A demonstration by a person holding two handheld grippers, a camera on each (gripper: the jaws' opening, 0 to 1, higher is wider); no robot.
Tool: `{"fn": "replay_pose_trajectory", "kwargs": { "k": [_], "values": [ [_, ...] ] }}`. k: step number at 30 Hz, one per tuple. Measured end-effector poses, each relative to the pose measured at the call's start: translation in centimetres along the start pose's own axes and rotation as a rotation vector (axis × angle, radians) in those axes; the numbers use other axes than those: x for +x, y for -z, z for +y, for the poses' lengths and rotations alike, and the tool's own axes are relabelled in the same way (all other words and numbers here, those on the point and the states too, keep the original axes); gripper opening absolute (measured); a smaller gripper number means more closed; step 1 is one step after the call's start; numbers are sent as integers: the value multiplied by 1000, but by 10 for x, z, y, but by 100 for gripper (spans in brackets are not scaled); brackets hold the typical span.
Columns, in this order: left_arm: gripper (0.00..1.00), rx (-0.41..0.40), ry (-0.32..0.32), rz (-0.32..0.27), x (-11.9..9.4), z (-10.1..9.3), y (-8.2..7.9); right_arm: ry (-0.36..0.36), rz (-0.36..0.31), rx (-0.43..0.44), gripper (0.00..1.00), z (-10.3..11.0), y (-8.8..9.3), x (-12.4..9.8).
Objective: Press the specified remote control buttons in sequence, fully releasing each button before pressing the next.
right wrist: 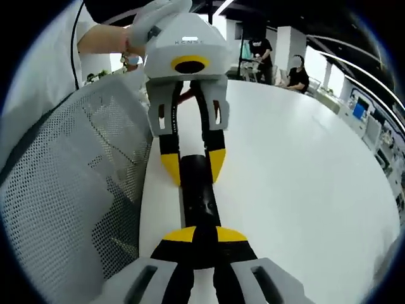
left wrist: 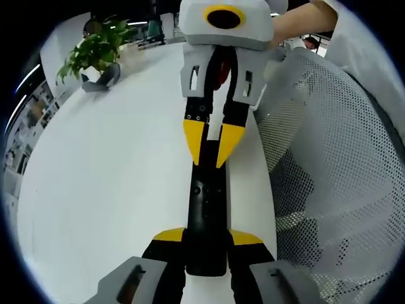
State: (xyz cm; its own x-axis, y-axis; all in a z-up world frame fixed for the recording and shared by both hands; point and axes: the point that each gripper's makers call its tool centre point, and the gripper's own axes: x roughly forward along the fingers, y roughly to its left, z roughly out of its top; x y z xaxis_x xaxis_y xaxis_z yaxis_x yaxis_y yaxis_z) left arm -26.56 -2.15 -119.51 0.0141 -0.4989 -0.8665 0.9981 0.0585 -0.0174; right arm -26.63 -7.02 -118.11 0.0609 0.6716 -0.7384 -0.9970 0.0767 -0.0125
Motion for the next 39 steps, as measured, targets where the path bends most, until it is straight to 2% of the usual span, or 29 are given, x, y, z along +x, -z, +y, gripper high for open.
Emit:
{"fn": "replay_pose_trajectory", "kwargs": {
  "k": [5, 7, 9, 12, 13, 17, 22, 23, 28, 30, 32, 35, 36, 38, 39],
  "values": [
    [24, 2, 3, -8, 0, 0, 0, -26, 37, -36, 6, 0, -3, 2],
    [24, 3, 3, -10, 0, 0, 0, -34, 74, -78, 6, 1, -2, 2],
    [24, 3, 2, -12, 0, 0, 0, -49, 123, -100, 6, 1, -2, 4],
    [24, 4, 3, -22, 0, 0, 1, -74, 224, -71, 6, 1, -2, 5],
    [24, 4, 2, -25, 0, 0, 1, -80, 242, -85, 6, 1, -1, 5],
    [24, 6, 3, -27, 0, 0, 1, -82, 216, -50, 6, -1, -1, 5],
    [25, 3, 1, -30, -1, 0, 1, -31, 22, -22, 6, 0, -3, 2],
    [25, 4, 1, -32, -1, 0, 1, -23, 4, -22, 6, 0, -3, 2],
    [25, 4, 0, -36, 0, 0, 0, -25, -7, -90, 5, 2, -5, 4],
    [25, 3, 0, -37, 0, 0, 1, -42, 0, -81, 5, 1, -7, 5],
    [25, 3, 1, -37, 0, 0, 0, -53, 19, -85, 4, 1, -7, 6],
    [25, 3, 0, -39, 0, 0, 0, -67, 103, -89, 4, 2, -5, 6],
    [25, 2, 1, -40, 0, 0, 0, -71, 167, -77, 5, 3, -5, 7],
    [25, 3, 1, -42, 0, 0, 0, -69, 267, -179, 4, 3, -5, 9],
    [25, 4, 0, -44, 0, 0, 0, -64, 288, -133, 4, 3, -5, 9]
  ]
}}
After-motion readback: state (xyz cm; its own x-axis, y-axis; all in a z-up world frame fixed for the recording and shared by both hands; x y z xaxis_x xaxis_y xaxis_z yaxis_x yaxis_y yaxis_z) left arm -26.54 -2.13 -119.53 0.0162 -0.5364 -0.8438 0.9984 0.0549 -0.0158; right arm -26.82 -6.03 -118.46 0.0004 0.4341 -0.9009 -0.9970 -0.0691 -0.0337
